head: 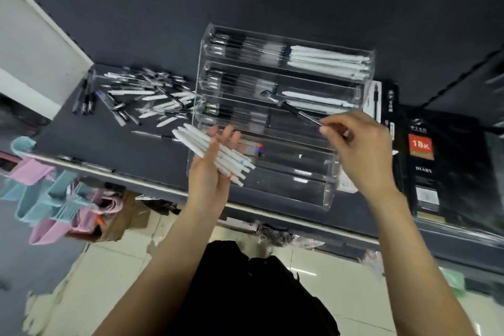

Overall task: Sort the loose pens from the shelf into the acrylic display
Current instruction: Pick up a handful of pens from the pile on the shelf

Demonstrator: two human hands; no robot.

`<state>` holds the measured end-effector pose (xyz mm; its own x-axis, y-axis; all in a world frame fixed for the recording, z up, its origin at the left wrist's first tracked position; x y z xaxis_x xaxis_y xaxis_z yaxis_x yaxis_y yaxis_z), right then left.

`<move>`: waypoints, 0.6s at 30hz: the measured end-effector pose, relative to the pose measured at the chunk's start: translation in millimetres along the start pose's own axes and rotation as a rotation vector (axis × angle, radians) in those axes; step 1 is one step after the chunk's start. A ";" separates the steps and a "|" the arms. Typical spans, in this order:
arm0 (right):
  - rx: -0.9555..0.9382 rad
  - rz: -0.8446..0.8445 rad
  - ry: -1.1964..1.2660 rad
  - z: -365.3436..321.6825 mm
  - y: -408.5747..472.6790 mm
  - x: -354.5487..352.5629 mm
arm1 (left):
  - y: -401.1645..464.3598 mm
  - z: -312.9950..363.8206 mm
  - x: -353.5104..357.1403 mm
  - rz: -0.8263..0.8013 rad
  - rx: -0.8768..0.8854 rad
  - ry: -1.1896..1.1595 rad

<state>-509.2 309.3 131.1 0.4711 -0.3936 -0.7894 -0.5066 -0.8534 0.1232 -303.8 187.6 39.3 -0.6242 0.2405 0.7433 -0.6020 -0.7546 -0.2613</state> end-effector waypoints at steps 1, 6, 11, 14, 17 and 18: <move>-0.026 -0.034 -0.024 -0.5 9.2 1.7 | 1.5 5.2 -10.3 0.033 0.025 -0.040; -0.181 -0.247 -0.234 -32.7 53.9 57.7 | 5.5 33.8 -49.9 0.055 0.129 -0.143; -0.282 -0.338 -0.323 -55.4 81.2 112.3 | 0.1 43.8 -69.0 0.113 0.166 -0.108; -0.332 -0.374 -0.437 -62.9 88.1 131.6 | -3.2 42.2 -73.0 0.175 0.169 -0.110; -0.346 -0.368 -0.550 -67.9 90.7 136.5 | 0.5 40.1 -67.8 0.154 0.155 -0.117; -0.347 -0.359 -0.581 -69.6 90.9 136.2 | 2.1 39.3 -64.4 0.136 0.151 -0.126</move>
<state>-440.8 154.3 76.7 0.0597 0.0893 -0.9942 -0.0928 -0.9912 -0.0946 -245.3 146.5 15.1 -0.6217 0.0597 0.7810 -0.4292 -0.8601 -0.2759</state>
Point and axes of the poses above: each hand's wrist, its own y-axis towards the middle knuckle, its own x-axis out of the palm, z = x × y, the point moved 9 cm from there along y, towards the middle knuckle, and after that the axes turned 12 degrees about -z, right-handed, at the moved point
